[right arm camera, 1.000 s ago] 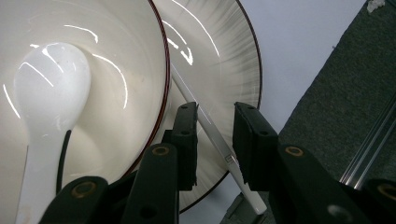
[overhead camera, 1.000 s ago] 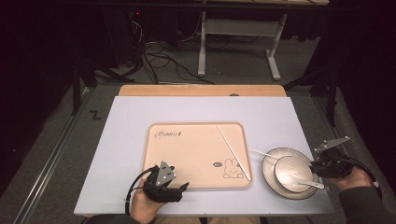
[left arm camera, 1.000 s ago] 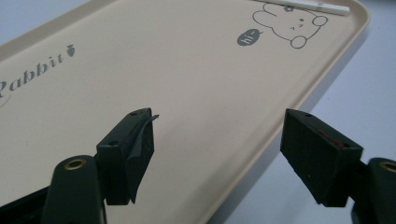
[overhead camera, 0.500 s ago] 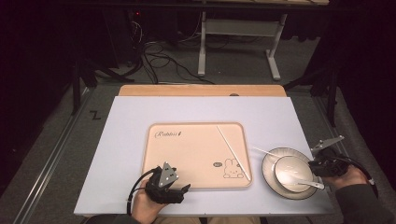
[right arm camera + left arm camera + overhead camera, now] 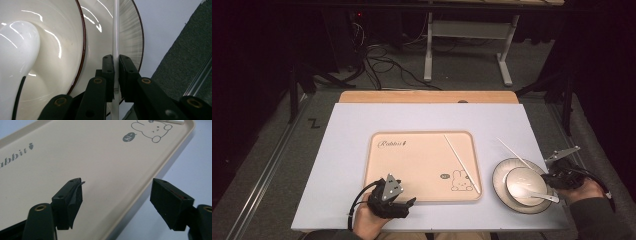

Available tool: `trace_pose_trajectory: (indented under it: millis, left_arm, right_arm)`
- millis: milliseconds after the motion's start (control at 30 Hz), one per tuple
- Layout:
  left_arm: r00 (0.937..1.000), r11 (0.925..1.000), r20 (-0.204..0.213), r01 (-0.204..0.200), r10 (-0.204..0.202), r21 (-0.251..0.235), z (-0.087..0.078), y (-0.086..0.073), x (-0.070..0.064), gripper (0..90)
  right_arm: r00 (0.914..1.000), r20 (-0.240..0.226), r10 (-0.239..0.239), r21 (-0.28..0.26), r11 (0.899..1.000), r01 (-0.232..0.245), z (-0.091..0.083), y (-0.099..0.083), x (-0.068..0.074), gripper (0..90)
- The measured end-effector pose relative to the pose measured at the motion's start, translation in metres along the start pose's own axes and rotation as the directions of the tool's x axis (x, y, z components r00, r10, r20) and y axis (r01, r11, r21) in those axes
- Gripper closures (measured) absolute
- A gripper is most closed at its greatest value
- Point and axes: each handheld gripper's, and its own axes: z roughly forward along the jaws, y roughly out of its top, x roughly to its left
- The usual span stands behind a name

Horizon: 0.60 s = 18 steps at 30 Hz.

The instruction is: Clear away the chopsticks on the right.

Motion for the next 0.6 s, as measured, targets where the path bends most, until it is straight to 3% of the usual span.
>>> trace_pose_trajectory:
  millis: [300,467,600]
  left_arm:
    - [1.0000,1.0000,0.000,-0.003,0.003,0.004,0.000,0.000,-0.001,26.6]
    - [1.0000,0.9992,-0.008,-0.004,0.005,0.040,0.004,-0.001,-0.001,26.8]
    - [0.9999,0.9986,-0.011,0.008,-0.007,0.052,0.005,-0.001,0.000,27.0]
  right_arm:
    - [0.9999,0.010,0.008,-0.044,0.999,-0.007,-0.006,0.000,0.003,85.0]
    - [0.9988,0.034,0.036,-0.097,0.995,-0.033,-0.022,0.000,0.006,85.2]
    - [0.9981,0.051,0.033,-0.135,0.990,-0.026,-0.035,0.000,0.011,85.2]
